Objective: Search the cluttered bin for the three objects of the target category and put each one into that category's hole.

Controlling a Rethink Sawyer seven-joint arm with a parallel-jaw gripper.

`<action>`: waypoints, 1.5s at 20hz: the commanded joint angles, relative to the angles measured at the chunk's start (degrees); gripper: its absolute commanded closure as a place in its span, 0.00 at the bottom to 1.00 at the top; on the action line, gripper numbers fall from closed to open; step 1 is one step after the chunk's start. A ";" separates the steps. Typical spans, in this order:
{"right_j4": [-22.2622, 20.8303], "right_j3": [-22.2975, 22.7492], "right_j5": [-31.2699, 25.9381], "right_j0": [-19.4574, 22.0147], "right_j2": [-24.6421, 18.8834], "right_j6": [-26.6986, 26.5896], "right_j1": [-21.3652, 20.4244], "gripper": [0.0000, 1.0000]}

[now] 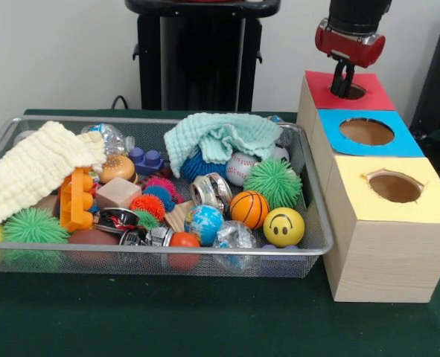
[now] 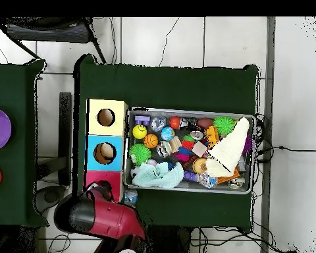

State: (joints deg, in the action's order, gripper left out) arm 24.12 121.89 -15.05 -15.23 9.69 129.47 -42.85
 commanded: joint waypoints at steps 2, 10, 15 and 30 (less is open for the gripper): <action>2.06 -3.01 -8.52 -5.05 3.03 15.17 -0.97 1.00; -0.47 -9.97 -17.55 -8.32 9.19 14.13 -0.07 1.00; -2.86 -13.16 -19.33 -7.61 11.31 10.11 1.09 1.00; -5.41 -16.60 -21.99 -7.41 13.76 8.26 1.21 1.00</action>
State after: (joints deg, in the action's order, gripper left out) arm 21.29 108.94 -32.75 -23.96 23.91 129.47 -42.85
